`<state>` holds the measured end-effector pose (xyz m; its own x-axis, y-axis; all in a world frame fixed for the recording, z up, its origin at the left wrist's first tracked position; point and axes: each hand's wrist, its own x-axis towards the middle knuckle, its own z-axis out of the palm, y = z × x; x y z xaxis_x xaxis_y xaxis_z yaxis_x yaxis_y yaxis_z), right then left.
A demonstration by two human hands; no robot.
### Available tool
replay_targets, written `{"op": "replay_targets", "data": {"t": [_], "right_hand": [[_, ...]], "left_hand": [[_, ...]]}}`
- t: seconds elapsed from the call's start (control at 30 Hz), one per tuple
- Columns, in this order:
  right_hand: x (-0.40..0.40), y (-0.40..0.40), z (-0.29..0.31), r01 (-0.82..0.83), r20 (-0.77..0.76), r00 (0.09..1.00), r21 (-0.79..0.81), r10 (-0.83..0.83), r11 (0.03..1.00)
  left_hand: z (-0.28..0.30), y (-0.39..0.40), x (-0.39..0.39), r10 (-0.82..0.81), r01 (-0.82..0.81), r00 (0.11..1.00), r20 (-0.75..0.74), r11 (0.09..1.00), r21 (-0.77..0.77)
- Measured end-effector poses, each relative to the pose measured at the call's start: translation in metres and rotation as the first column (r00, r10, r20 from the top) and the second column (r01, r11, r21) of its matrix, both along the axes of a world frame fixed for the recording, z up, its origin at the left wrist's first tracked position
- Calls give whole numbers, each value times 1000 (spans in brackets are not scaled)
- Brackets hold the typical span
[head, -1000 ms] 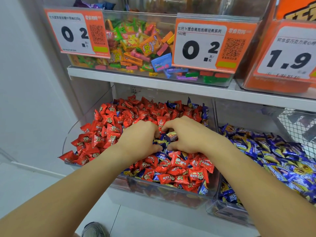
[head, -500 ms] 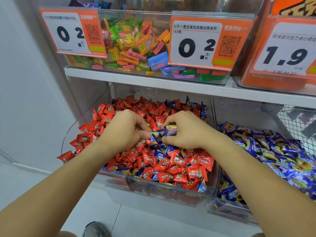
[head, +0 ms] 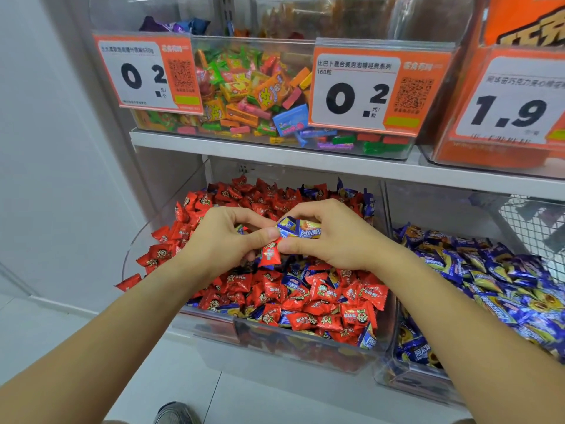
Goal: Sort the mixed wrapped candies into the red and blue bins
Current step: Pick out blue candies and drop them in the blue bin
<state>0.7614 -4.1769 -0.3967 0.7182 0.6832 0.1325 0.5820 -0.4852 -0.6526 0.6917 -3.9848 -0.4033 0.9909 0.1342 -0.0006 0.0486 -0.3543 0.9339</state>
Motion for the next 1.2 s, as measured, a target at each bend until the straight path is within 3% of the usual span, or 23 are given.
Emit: {"op": "replay_targets", "data": {"t": [0.2,0.33,0.43,0.53,0.63,0.7,0.8,0.93,1.03,1.13,1.2], "right_hand": [[1,-8,-1,-11,11,1000,-45,12,999],[-4,-11,2,22,9,1000,-40,-22,999],[-8,-13,7,75,-12,997,-17,-75,997],[-13,-17,17,129,-94,988,28,-125,991],[-17,-27,23,179,-75,981,-2,-179,984],[-19,-32,25,212,-57,975,-23,-213,977],[-22,-36,22,252,-16,968,2,-252,968],[-29,-44,19,267,12,963,73,-268,961],[-35,-53,21,244,-48,970,139,-239,960],[-39,-61,24,335,-372,904,311,-210,889],[-43,-66,26,410,-547,822,380,-157,829]], "left_hand": [[-1,3,0,-81,78,996,-38,993,-85],[-2,2,0,-17,17,1000,10,999,35],[-3,5,-1,-25,24,1000,7,999,40],[-2,7,-2,-117,121,992,-36,977,173],[-8,0,1,-195,202,979,-62,872,445],[-12,-10,2,-249,237,967,-52,805,545],[-15,-21,5,-326,292,943,-63,724,625],[-8,-20,7,-295,233,955,-20,712,663],[6,-15,3,-219,149,975,38,772,618],[18,-17,-2,-123,85,988,93,936,341],[26,-30,-4,-123,113,990,69,985,134]]}}
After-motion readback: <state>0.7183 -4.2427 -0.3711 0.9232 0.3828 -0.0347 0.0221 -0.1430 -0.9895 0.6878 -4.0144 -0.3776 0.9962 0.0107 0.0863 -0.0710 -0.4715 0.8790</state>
